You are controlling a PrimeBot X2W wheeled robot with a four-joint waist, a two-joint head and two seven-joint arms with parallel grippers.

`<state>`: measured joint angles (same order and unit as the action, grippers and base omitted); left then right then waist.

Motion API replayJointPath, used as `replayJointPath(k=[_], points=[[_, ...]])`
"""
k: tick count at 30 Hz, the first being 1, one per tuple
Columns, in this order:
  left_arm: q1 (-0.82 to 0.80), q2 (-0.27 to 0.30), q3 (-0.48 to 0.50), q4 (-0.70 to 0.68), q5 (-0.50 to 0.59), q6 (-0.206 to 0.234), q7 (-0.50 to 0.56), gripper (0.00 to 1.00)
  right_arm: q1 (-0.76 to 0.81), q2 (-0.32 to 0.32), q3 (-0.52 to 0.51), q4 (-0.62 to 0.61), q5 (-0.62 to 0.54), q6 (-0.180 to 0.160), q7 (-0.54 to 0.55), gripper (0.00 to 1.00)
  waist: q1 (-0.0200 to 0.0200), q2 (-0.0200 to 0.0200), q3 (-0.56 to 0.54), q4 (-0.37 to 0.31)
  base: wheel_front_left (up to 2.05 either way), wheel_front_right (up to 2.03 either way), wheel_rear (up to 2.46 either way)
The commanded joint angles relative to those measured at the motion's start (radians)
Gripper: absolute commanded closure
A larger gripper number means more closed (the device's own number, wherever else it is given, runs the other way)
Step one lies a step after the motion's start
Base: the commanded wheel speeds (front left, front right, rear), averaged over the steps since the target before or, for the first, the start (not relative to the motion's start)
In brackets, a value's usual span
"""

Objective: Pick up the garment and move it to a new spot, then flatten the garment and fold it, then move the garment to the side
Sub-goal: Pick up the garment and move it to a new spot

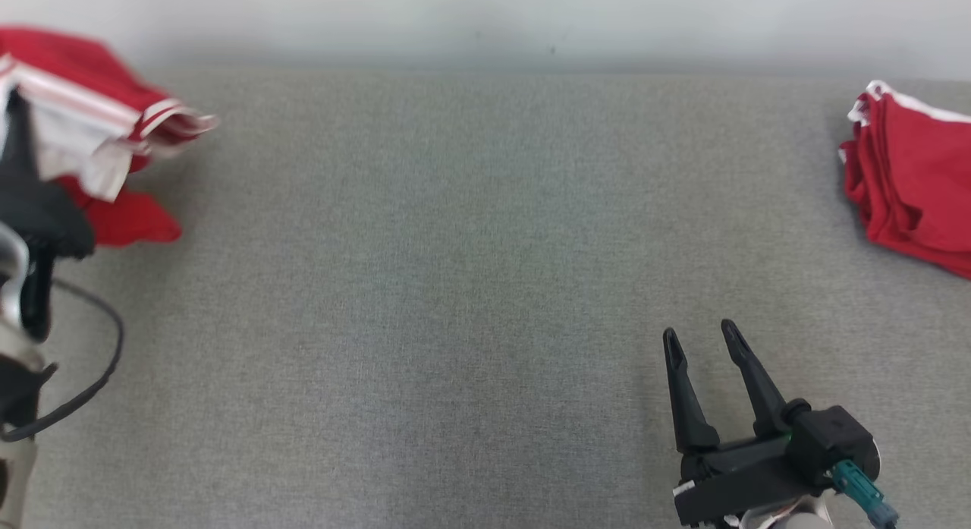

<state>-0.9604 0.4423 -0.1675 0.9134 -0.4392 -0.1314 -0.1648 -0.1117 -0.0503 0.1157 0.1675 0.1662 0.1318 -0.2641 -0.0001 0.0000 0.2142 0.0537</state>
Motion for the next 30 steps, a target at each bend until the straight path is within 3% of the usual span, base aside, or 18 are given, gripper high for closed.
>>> replayJointPath(k=[1, 9, 15, 23, 30], points=[[-0.010, -0.008, -0.012, -0.030, -0.009, 0.002, -0.007, 1.00, 0.017, 0.000, -0.001, -0.001, 0.004, -0.002, 0.000, 0.00, 0.0001, 0.0000, -0.022, -0.008, 0.00, 0.00, 0.00], [-0.011, -0.046, -0.081, -0.292, -0.016, 0.002, 0.047, 1.00, 0.025, 0.000, 0.000, 0.002, 0.034, -0.002, 0.000, 0.00, 0.0001, 0.0000, -0.043, -0.070, 0.00, 0.00, 0.00], [0.010, -0.115, -0.129, -0.496, -0.031, 0.015, 0.114, 1.00, 0.036, 0.000, -0.009, 0.006, 0.054, -0.002, 0.000, 0.00, 0.0001, 0.0000, -0.044, -0.128, 0.00, 0.00, 0.00], [0.088, -0.200, -0.194, -0.643, -0.051, 0.042, 0.164, 1.00, 0.042, 0.000, -0.017, 0.013, 0.060, -0.002, 0.000, 0.00, 0.0001, 0.0000, -0.043, -0.174, 0.00, 0.00, 0.00], [0.242, -0.239, -0.239, -0.621, -0.080, 0.050, 0.150, 1.00, 0.040, 0.000, -0.016, 0.022, 0.051, -0.002, 0.000, 0.00, 0.0001, 0.0000, -0.041, -0.186, 0.00, 0.00, 0.00]])
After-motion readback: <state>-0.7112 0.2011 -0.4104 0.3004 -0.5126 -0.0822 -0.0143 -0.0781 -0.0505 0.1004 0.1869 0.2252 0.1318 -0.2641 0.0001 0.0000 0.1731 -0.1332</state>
